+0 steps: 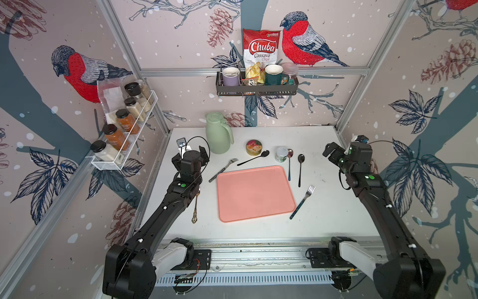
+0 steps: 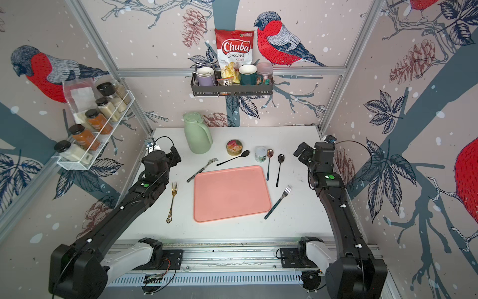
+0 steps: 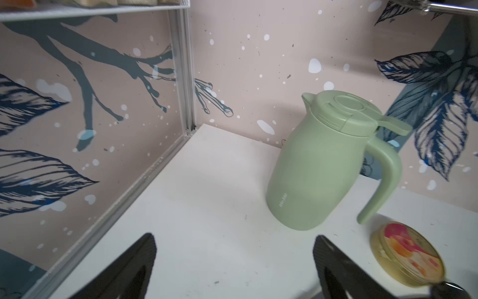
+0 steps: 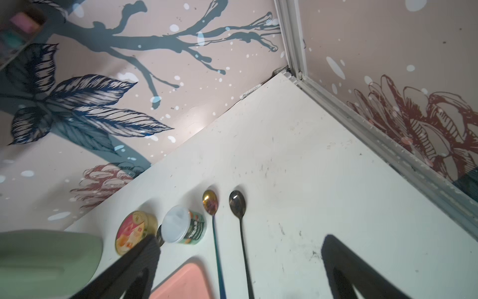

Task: Set the spoon and fork side by side
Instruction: Pick up the fork at the center of the board.

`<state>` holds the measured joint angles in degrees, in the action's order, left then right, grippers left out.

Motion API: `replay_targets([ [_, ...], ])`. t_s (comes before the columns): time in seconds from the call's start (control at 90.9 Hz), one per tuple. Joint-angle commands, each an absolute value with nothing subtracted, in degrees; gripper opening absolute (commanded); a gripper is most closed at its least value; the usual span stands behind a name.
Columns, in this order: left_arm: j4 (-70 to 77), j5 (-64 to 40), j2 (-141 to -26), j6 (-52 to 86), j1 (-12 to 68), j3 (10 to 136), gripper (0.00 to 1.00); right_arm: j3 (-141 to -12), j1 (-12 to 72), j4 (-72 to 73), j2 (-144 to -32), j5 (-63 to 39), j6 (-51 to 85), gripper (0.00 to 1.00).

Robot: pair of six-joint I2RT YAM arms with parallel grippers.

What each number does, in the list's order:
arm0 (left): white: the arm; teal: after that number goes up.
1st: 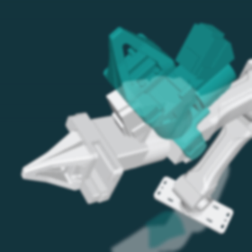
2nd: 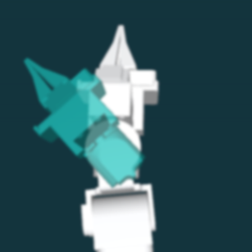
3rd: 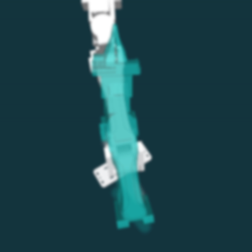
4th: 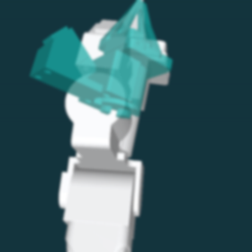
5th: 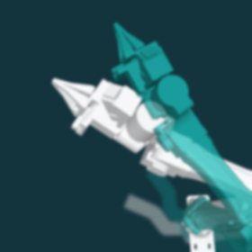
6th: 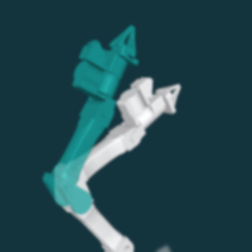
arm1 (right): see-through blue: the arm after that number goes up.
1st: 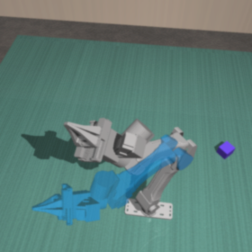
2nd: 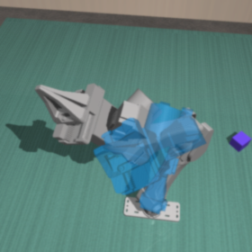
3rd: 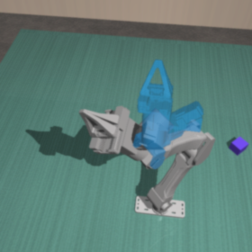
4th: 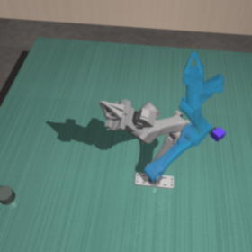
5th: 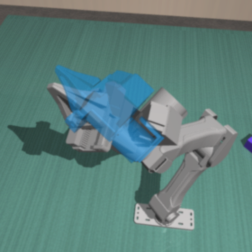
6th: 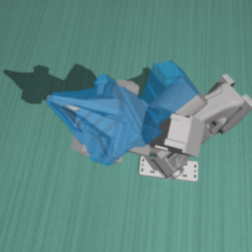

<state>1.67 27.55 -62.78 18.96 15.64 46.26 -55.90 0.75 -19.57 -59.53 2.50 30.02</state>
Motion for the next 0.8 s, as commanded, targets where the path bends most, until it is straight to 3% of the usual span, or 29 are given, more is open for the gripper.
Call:
replay_targets([
  [0.0,-10.08,14.29,-62.51,25.65,16.98,48.95,0.96,-57.78,0.79,-32.0,-57.02,-4.71,32.41,0.99],
  [0.143,-17.41,12.6,-63.16,23.72,24.52,54.77,0.95,-58.0,0.77,-38.69,-54.02,-7.25,33.01,0.98],
  [0.22,-20.52,11.17,-63.8,22.93,28.5,57.15,0.95,-56.94,0.72,-40.43,-52.69,-8.34,33.71,0.93],
  [0.418,-27.3,11.23,-65.98,19.63,37.81,63.14,0.85,-53.57,1.58,-45.02,-51.6,-5.04,34.45,0.85],
  [0.484,-28.17,9.59,-66.62,19.42,39.0,63.89,0.8,-52.43,3.28,-46.58,-52.47,-2.7,34.68,0.84],
  [0.66,-27.58,7.29,-66.29,19.75,39.29,61.87,0.79,-47.64,10.3,-49.37,-56.69,1.95,38.11,0.85],
  [0.792,-27.27,6.85,-66.12,19.87,39.45,60.36,0.79,-42.91,13.59,-49.2,-58.48,3.98,42.96,0.77],
])
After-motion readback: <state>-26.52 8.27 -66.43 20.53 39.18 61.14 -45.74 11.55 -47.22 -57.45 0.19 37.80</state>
